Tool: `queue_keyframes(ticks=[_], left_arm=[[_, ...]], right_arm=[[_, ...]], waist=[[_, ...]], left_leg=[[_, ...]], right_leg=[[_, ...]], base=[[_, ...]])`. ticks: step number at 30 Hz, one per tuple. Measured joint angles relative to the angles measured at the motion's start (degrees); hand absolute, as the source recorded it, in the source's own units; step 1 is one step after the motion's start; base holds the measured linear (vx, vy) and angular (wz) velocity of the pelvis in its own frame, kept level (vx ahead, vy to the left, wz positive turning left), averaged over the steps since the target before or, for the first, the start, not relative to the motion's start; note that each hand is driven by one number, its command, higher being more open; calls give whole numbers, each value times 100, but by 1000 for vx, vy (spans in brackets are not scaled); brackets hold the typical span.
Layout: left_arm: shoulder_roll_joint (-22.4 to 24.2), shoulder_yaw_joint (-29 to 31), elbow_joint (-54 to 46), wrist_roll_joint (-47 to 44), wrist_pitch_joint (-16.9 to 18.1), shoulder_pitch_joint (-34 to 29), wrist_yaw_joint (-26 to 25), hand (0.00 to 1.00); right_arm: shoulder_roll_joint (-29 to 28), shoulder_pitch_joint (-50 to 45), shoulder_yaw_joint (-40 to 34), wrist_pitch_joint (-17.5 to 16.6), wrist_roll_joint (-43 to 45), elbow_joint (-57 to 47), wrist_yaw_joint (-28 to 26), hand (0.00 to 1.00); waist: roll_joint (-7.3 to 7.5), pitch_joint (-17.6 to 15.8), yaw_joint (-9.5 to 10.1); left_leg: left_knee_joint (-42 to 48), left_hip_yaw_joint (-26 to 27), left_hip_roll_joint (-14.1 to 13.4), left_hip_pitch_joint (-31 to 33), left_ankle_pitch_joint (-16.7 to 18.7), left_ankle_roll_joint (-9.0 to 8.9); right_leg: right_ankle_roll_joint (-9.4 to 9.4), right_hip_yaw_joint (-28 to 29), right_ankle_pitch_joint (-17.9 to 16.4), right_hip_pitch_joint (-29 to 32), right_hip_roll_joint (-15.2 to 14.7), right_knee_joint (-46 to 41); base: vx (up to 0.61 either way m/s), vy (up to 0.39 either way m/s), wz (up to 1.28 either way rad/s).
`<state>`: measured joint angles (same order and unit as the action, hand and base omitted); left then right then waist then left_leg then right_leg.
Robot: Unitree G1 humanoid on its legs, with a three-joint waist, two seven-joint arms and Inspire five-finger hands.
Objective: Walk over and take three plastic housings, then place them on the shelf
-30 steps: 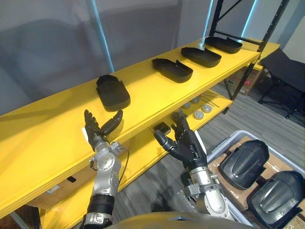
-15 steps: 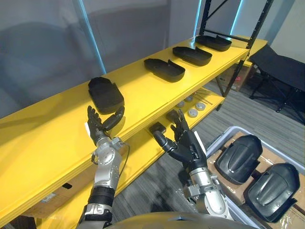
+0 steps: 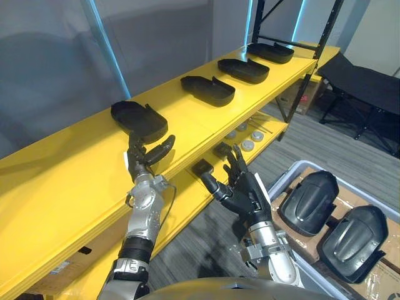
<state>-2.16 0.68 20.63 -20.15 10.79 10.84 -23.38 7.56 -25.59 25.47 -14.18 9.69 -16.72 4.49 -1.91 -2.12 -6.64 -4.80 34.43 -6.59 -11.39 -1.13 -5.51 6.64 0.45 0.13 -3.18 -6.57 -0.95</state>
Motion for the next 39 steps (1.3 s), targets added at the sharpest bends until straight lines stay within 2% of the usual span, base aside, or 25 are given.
queue_keyframes(ticks=[8,10,14,17,20,24,26,31,32,39], left_arm=[[-2,16,0,25,-74,11,-281,100],[-2,20,0,30,-74,27,-454,100],[11,50,-23,208,-70,30,-1193,100],[182,54,-722,316,-48,-199,-1674,100],[417,-233,-2027,722,52,-1026,-1910,100],[454,-677,-2856,756,57,-1825,-1638,100],[441,-714,-3019,754,56,-2272,-1237,100],[317,-553,-3025,699,57,-2731,-447,100],[225,-26,-3816,697,503,-2712,275,100],[232,-41,-3815,683,503,-2720,296,100]], right_arm=[[0,-20,8,0,0,0,99,100],[2,-59,29,0,0,0,108,100],[9,-106,155,-6,-22,-1,142,100],[16,-113,207,-44,-36,-24,287,100],[25,-117,112,-96,-18,-179,470,100],[46,-30,-469,-101,280,-212,508,100],[129,88,-1051,-65,657,-208,475,100],[163,577,-2113,-53,1212,-114,538,100],[-125,667,-2335,30,1329,290,309,100],[-294,666,-2471,30,1329,363,190,100]], waist=[[-30,-42,2],[-24,-46,5],[-9,-63,7],[50,-161,22],[70,-176,133],[150,-221,359],[193,-215,489],[232,-217,549],[408,-120,639],[411,-116,639]], left_leg=[[0,4,-2,-2,2,-1],[0,-4,-4,-3,2,0],[-2,-40,-10,-2,6,6],[-3,-151,-12,25,2,23],[-2,-284,-4,94,-5,37],[-4,-533,26,104,-11,49],[-5,-681,54,161,-18,82],[-1,-912,96,239,-72,99],[-3,-1099,134,287,-153,140],[-8,-1169,108,355,-173,151]], right_leg=[[8,-11,5,-30,1,-1],[9,-18,5,-37,0,0],[9,-52,5,-58,-8,4],[13,-172,1,-96,-36,10],[22,-362,-6,-105,-66,15],[56,-678,-74,-220,-124,13],[54,-821,-106,-252,-158,12],[55,-1050,-112,-316,-178,13],[8,-1276,-136,-379,-229,0],[4,-1420,-139,-392,-248,13]], base=[[-1,-4,0],[0,0,0],[-2,-2,4],[-5,-7,17],[6,-24,23],[0,-16,34],[5,-3,32],[17,2,24],[3,-1,6],[0,-2,7]])
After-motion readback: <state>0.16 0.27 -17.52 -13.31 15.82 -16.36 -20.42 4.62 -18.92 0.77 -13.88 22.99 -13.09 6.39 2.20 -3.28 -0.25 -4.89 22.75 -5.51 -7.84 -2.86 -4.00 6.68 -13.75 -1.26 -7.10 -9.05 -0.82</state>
